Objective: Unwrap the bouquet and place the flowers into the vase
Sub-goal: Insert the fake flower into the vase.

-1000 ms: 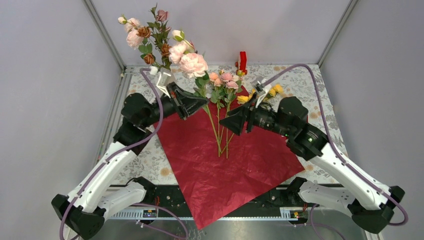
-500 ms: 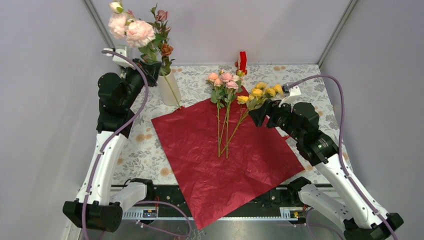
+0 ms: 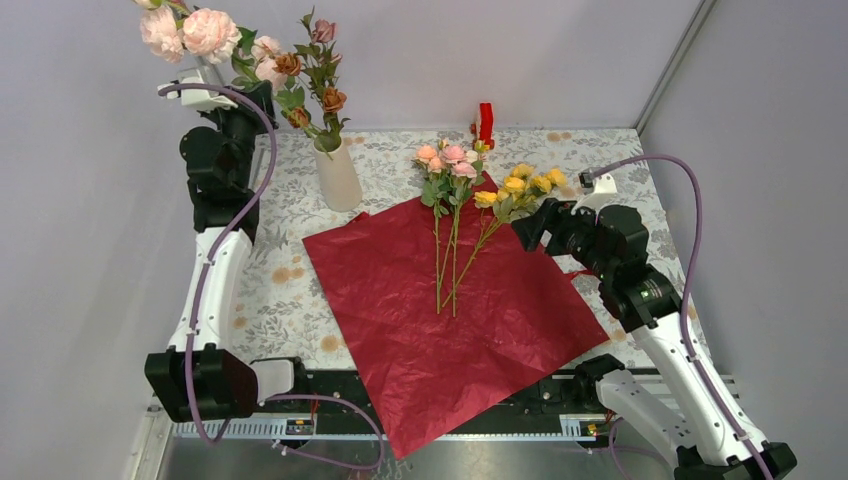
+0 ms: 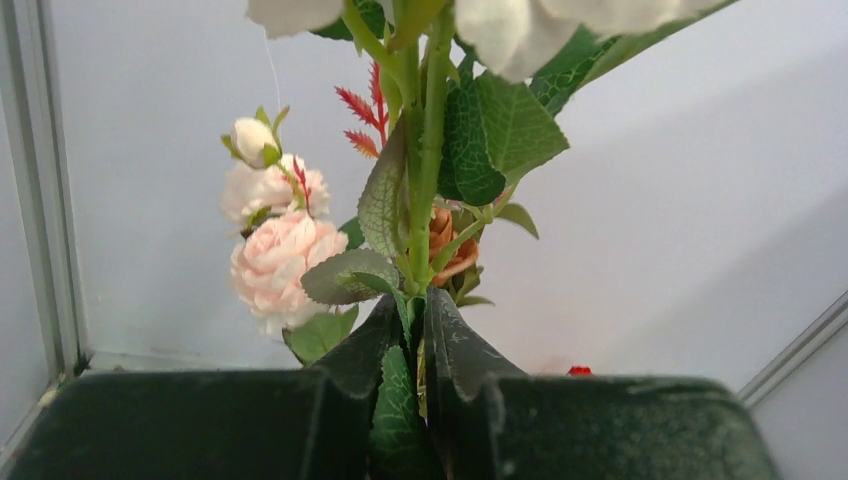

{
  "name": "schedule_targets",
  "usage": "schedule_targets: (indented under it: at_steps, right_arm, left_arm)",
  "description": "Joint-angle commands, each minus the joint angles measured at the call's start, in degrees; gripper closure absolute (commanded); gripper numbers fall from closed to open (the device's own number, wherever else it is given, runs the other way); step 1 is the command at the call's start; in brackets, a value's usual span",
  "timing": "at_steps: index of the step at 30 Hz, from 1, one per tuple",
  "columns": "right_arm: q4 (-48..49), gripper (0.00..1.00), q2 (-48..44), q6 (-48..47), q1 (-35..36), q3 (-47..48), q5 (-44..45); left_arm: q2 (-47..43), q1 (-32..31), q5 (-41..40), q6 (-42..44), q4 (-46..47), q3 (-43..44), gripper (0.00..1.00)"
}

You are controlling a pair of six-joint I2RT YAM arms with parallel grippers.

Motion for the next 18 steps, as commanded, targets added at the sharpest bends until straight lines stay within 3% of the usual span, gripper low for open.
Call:
schedule_targets:
  at_steps: [1, 11, 18]
  right_arm:
    - [1.4, 0.20, 0.5, -0.4, -1.8, -0.1, -2.1]
    - [3.1, 0.20, 3.3, 1.5, -4.3, -1.1, -6.8]
    - [3.1, 0.20, 3.4, 1.7, -5.1, -1.7, -7.6]
  left_arm:
    - [1.0, 0.7, -0.5, -1.3, 12.2, 1.7, 1.00]
    - [6.7, 0.9, 4.2, -0.4, 15.2, 4.9, 1.00]
    - [8.6, 0.9, 7.5, -1.2, 18.2, 2.5, 1.00]
